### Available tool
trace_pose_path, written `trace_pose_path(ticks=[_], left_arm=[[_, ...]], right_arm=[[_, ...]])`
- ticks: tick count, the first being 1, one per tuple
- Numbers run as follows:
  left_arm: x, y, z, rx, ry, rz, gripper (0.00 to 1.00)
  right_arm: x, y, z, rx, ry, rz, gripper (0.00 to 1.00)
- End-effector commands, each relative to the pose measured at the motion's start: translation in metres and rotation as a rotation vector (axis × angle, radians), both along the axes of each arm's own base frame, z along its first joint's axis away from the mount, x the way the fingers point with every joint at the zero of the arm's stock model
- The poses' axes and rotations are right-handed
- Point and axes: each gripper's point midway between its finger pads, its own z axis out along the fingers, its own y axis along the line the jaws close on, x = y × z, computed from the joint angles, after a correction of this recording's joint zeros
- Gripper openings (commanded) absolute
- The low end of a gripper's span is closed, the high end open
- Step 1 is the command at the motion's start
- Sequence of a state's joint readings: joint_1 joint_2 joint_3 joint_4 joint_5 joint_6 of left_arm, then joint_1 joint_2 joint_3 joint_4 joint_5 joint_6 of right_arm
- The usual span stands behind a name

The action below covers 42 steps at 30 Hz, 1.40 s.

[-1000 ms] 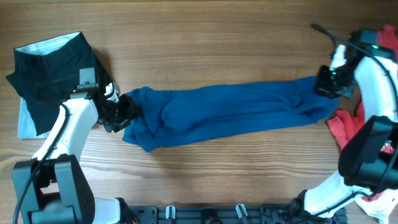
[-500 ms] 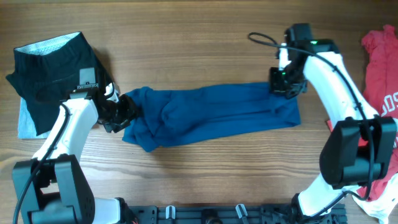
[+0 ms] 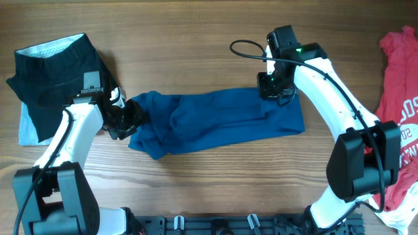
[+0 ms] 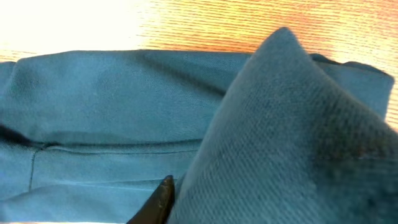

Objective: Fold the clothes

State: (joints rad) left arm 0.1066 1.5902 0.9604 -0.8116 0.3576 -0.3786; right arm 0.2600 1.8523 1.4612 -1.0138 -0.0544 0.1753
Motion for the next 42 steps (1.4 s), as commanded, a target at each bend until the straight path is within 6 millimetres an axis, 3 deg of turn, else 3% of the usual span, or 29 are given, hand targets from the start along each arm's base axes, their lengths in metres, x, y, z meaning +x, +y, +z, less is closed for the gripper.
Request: trace_pose_path(ticks=[1, 3, 6, 13, 18, 25, 35, 37, 40, 42], left_arm=[[-0.001, -0.001, 0.003, -0.002, -0.012, -0.012, 0.54], [-0.001, -0.001, 0.003, -0.002, -0.012, -0.012, 0.55], [-0.001, -0.001, 0.003, -0.002, -0.012, -0.012, 0.55], [-0.001, -0.001, 0.003, -0.001, -0.012, -0.012, 0.56], [-0.001, -0.001, 0.003, -0.002, -0.012, -0.012, 0.56], [-0.002, -0.001, 0.003, -0.002, -0.008, -0.012, 0.56], [-0.004, 0.0, 0.002, 0.001, -0.001, -0.012, 0.56], [-0.003, 0.0, 0.002, 0.001, -0.001, -0.012, 0.56], [-0.003, 0.0, 0.002, 0.001, -0.002, -0.012, 0.56], [-0.003, 0.0, 0.002, 0.001, -0.002, -0.012, 0.56]], right_arm=[[-0.001, 0.006, -0.003, -0.001, 0.003, 0.009, 0.29], [-0.004, 0.016, -0.002, 0.047, 0.012, 0.063, 0.37], [-0.013, 0.046, 0.004, 0.201, 0.014, 0.288, 0.4], [-0.004, 0.016, -0.003, 0.039, 0.006, 0.126, 0.47], [-0.015, 0.03, -0.004, 0.102, 0.043, 0.149, 0.54], [-0.021, 0.032, -0.031, 0.023, 0.034, 0.037, 0.64], [-0.03, 0.048, -0.058, 0.056, 0.021, -0.058, 0.62], [-0.032, 0.048, -0.061, 0.053, 0.018, -0.053, 0.57], [-0.033, 0.042, -0.065, 0.018, 0.017, -0.066, 0.37], [-0.035, 0.036, -0.066, -0.011, 0.02, -0.084, 0.35]])
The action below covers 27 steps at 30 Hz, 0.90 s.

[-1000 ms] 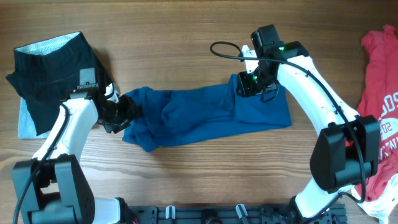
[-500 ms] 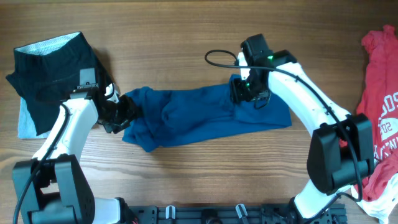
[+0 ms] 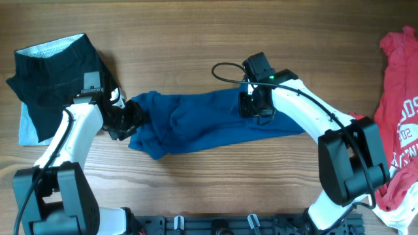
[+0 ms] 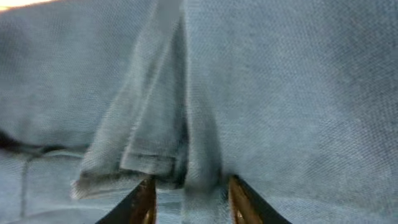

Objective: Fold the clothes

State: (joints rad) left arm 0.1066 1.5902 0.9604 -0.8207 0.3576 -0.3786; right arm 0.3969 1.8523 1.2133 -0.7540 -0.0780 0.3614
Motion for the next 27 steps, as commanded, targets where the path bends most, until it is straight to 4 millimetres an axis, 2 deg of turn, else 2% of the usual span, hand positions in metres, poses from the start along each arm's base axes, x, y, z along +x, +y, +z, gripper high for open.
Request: trace_pose_path(ticks=[1, 10, 14, 16, 19, 21, 27], left_arm=[[-0.001, 0.0, 0.002, 0.002, -0.011, -0.012, 0.56], [-0.001, 0.0, 0.002, 0.002, -0.011, -0.012, 0.56], [-0.001, 0.0, 0.002, 0.002, -0.01, -0.012, 0.57], [-0.001, 0.0, 0.002, 0.002, -0.011, -0.012, 0.56], [-0.001, 0.0, 0.002, 0.002, -0.01, -0.012, 0.57], [-0.001, 0.0, 0.002, 0.002, -0.01, -0.012, 0.57], [-0.001, 0.0, 0.002, 0.002, -0.011, -0.012, 0.57]], right_arm=[[-0.002, -0.013, -0.006, -0.068, 0.004, -0.042, 0.34], [-0.004, -0.013, -0.007, -0.071, 0.011, -0.042, 0.29], [-0.006, -0.014, -0.008, -0.075, 0.02, -0.042, 0.33], [-0.008, -0.015, -0.01, -0.078, 0.027, -0.042, 0.3], [-0.015, -0.018, -0.017, -0.086, 0.046, -0.041, 0.13], [-0.018, -0.019, -0.018, -0.092, 0.055, -0.035, 0.06], [-0.031, -0.023, -0.016, -0.11, 0.097, 0.019, 0.04]])
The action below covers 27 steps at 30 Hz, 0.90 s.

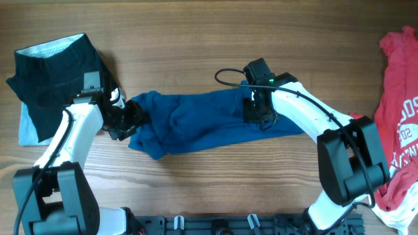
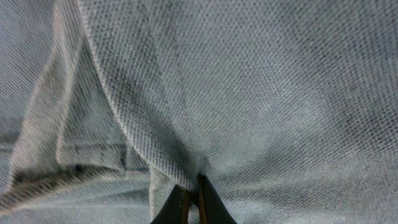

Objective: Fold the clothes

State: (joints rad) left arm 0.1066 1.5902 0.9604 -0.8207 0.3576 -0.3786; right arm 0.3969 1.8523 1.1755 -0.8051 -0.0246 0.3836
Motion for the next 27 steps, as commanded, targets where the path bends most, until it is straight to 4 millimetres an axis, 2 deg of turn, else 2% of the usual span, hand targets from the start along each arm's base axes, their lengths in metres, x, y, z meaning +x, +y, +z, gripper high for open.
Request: trace_pose_path(ticks=[1, 7, 13, 19, 24, 27], left_arm=[[-0.001, 0.0, 0.002, 0.002, -0.011, -0.012, 0.57], [-0.001, 0.0, 0.002, 0.002, -0.01, -0.012, 0.57], [-0.001, 0.0, 0.002, 0.002, -0.011, -0.012, 0.57], [-0.001, 0.0, 0.002, 0.002, -0.01, -0.012, 0.58], [-0.001, 0.0, 0.002, 0.002, -0.011, -0.012, 0.58], [-0.001, 0.0, 0.002, 0.002, -0.011, -0.012, 0.58]], right_arm=[[-0.013, -0.007, -0.002, -0.036, 0.042, 0.049, 0.04], [-0.02, -0.012, 0.008, -0.051, 0.049, 0.057, 0.04], [-0.027, -0.016, 0.009, -0.066, 0.072, 0.104, 0.04], [-0.031, -0.017, 0.009, -0.071, 0.087, 0.217, 0.04], [-0.04, 0.001, 0.011, 0.041, 0.116, 0.361, 0.04], [-0.038, -0.003, 0.01, 0.012, 0.109, 0.335, 0.06]])
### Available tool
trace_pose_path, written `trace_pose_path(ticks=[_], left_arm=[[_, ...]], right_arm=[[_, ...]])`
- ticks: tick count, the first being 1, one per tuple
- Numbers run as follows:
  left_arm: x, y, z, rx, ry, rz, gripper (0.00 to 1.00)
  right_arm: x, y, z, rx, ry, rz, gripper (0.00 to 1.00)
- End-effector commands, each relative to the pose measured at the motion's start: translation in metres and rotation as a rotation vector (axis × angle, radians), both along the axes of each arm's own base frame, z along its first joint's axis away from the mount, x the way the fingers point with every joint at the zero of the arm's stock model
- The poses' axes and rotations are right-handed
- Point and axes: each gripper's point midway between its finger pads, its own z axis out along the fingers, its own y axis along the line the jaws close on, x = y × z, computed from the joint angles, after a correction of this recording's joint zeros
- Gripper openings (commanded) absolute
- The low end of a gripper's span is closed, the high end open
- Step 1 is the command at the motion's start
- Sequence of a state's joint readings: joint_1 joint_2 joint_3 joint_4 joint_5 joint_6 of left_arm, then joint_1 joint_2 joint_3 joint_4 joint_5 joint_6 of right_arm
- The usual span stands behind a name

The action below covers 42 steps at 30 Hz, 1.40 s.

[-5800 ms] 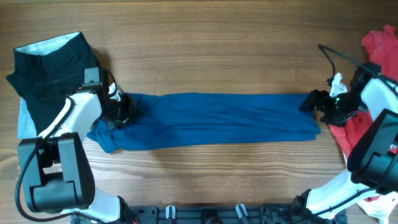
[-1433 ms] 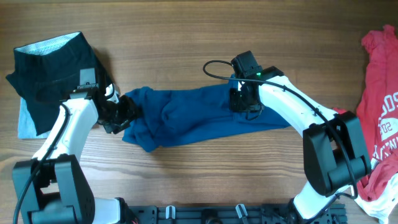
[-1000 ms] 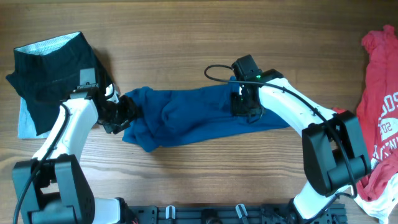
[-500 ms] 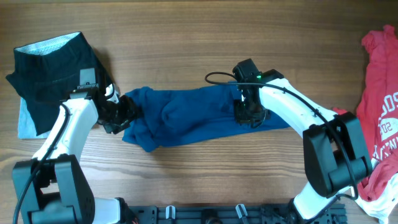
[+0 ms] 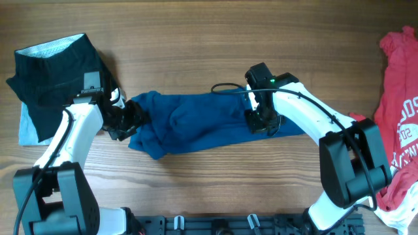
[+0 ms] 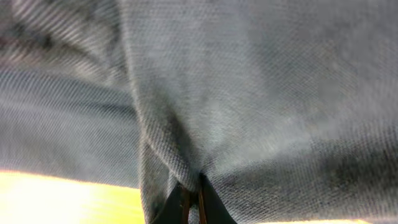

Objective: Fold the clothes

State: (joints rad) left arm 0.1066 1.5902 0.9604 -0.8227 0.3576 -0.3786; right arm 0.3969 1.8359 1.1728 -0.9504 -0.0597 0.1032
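A blue garment (image 5: 196,124) lies in a long crumpled band across the middle of the wooden table (image 5: 196,39). My right gripper (image 5: 260,123) is over its right part, shut on a pinched fold of the blue cloth (image 6: 249,93), which fills the right wrist view; the dark fingertips (image 6: 200,202) meet at the bottom. My left gripper (image 5: 128,119) is at the garment's left end, among bunched cloth; its jaws are hidden from the overhead camera.
A black garment with a pale waistband (image 5: 55,72) lies at the far left over something light blue (image 5: 26,130). A red printed shirt (image 5: 398,117) is heaped at the right edge.
My right gripper, still shut on the blue cloth, has shifted slightly toward the near edge of the garment. In the wrist view bright table now shows under the cloth. The left arm is unmoved.
My right gripper was at the garment's far right top corner, cloth draped over it. Then it stood open farther left over a ridge of folds. Then it was shut on a fold, and now holds it a little nearer. The left arm stayed put.
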Motion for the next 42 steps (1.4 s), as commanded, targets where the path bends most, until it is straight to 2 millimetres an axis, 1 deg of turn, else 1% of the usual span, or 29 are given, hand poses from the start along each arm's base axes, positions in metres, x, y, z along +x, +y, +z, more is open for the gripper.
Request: trace_pose_path(ticks=[1, 5, 6, 8, 9, 10, 11, 16, 19, 20, 23, 25, 26, 28, 31, 32, 35, 39, 40, 42], left_arm=[[-0.001, 0.0, 0.002, 0.002, -0.012, -0.012, 0.58], [-0.002, 0.0, 0.002, 0.002, -0.009, -0.012, 0.58], [-0.002, 0.0, 0.002, 0.002, -0.008, -0.012, 0.58], [-0.003, 0.0, 0.002, 0.001, -0.004, -0.012, 0.58], [-0.003, 0.0, 0.002, 0.001, -0.004, -0.012, 0.59], [-0.003, 0.0, 0.002, 0.001, -0.004, -0.012, 0.59], [-0.003, 0.0, 0.002, 0.001, -0.004, -0.012, 0.59], [-0.003, 0.0, 0.002, 0.001, -0.004, -0.012, 0.59], [-0.003, 0.0, 0.002, 0.001, -0.004, -0.012, 0.59], [-0.003, 0.0, 0.002, 0.001, -0.004, -0.012, 0.59], [-0.004, 0.0, 0.002, 0.001, 0.0, -0.012, 0.6], [-0.006, 0.0, 0.002, 0.004, 0.01, -0.012, 0.61], [-0.008, 0.002, 0.001, 0.014, 0.017, -0.011, 0.61], [-0.012, 0.007, -0.002, 0.048, 0.037, -0.007, 0.61], [-0.014, 0.009, -0.004, 0.063, 0.037, -0.029, 0.64], [-0.014, 0.009, -0.007, 0.064, 0.035, -0.036, 0.65], [-0.011, 0.009, -0.015, 0.067, 0.019, -0.053, 0.66], [0.004, 0.011, -0.016, 0.082, -0.058, -0.088, 0.67], [0.011, 0.011, -0.015, 0.089, -0.092, -0.102, 0.7], [0.014, 0.012, -0.016, 0.096, -0.107, -0.122, 0.7]], right_arm=[[0.001, 0.002, 0.005, 0.016, -0.023, 0.018, 0.07], [0.007, 0.004, 0.005, 0.019, -0.051, -0.014, 0.06], [0.007, 0.007, 0.006, 0.039, -0.045, -0.004, 0.06], [0.002, 0.017, 0.007, 0.098, -0.024, 0.065, 0.1], [-0.001, 0.02, 0.007, 0.12, -0.015, 0.105, 0.26], [-0.002, 0.02, 0.007, 0.121, -0.012, 0.124, 0.46], [-0.003, 0.017, 0.007, 0.107, -0.011, 0.131, 0.49], [-0.004, 0.01, 0.007, 0.071, -0.008, 0.123, 0.49], [0.001, 0.009, 0.011, 0.061, -0.028, 0.074, 0.52], [0.005, 0.01, 0.016, 0.065, -0.046, 0.055, 0.52], [0.021, 0.017, 0.042, 0.101, -0.14, 0.024, 0.53], [0.03, 0.017, 0.062, 0.113, -0.217, 0.014, 0.54], [0.035, 0.01, 0.073, 0.093, -0.265, -0.031, 0.55], [0.041, -0.006, 0.089, 0.048, -0.329, -0.106, 0.59], [0.043, -0.023, 0.102, 0.021, -0.37, -0.17, 0.66], [0.043, -0.026, 0.103, 0.02, -0.371, -0.18, 0.66], [0.04, -0.034, 0.101, 0.007, -0.35, -0.197, 0.67], [0.038, -0.035, 0.098, 0.006, -0.34, -0.199, 0.68], [0.037, -0.035, 0.096, 0.005, -0.337, -0.199, 0.68], [0.035, -0.036, 0.093, 0.001, -0.328, -0.198, 0.68]])
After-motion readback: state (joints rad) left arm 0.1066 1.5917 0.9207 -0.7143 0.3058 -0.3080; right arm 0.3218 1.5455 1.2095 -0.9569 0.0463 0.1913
